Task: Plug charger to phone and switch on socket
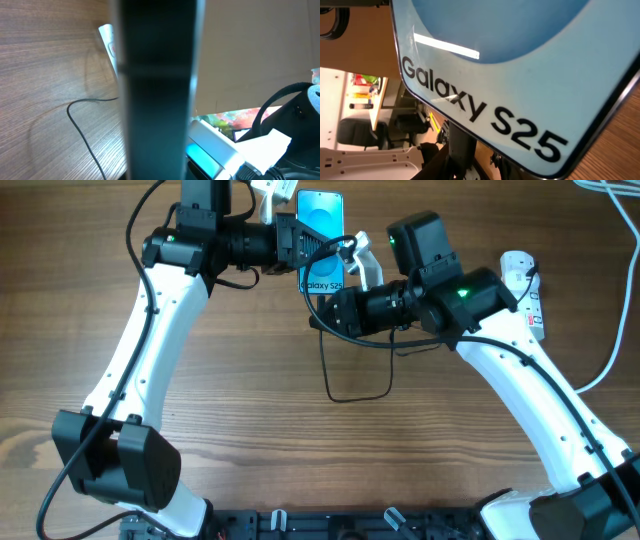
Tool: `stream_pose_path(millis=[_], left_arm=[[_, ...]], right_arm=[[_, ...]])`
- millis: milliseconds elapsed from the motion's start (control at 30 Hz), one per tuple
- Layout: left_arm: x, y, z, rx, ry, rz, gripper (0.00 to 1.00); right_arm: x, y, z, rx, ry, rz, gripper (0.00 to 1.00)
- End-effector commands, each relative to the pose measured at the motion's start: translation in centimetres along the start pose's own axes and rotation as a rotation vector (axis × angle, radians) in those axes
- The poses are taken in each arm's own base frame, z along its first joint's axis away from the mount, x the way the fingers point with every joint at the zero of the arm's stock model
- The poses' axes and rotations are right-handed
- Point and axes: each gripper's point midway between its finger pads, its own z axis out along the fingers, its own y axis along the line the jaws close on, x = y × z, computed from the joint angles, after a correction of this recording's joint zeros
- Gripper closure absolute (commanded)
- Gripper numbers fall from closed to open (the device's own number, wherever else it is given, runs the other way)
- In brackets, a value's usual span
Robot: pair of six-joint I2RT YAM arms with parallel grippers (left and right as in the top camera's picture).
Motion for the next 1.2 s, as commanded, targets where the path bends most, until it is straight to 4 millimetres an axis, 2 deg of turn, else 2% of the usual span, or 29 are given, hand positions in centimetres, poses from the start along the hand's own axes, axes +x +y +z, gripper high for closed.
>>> stream_pose_path(millis=[0,33,67,367,467,600,1167], left_arm=[[0.2,-1.2,-0.4,0.034,0.006,-0.005,0.96],[0.2,-1.2,-0.4,0.034,0.006,-0.006,0.96],[0.2,-1.2,-0.4,0.034,0.006,-0.005,0.96],[0.5,-1.1,-0.4,0.031,0.013,-0.015,0.96],[0.8,-1.2,-0.4,0.041,0.024,0.039,0.96],[1.5,-2.7,-0.6,0.132,0.059,0.138,0.96],[2.0,-2.5,-0.6,0.128,0.074,0.110,0.96]], right_arm=[[-0.6,0.6,-0.4,0.002,-0.020,-0.018,0.85],[-0.7,0.6,-0.4,0.002,-0.021,-0.019,0.94],[-0.7,0.6,-0.4,0.001,-0.021,-0.020,0.96],[-1.5,0.9,-0.4,-0.010,-0.050,-0.018,0.96],[-2.1,1.2,-0.5,-0.019,-0.074,-0.019,0.96],[-2.7,1.2,-0.6,-0.017,-0.097,-0.009,0.96],[-4.8,0.4,-1.8,-0.017,-0.175,0.015,0.96]])
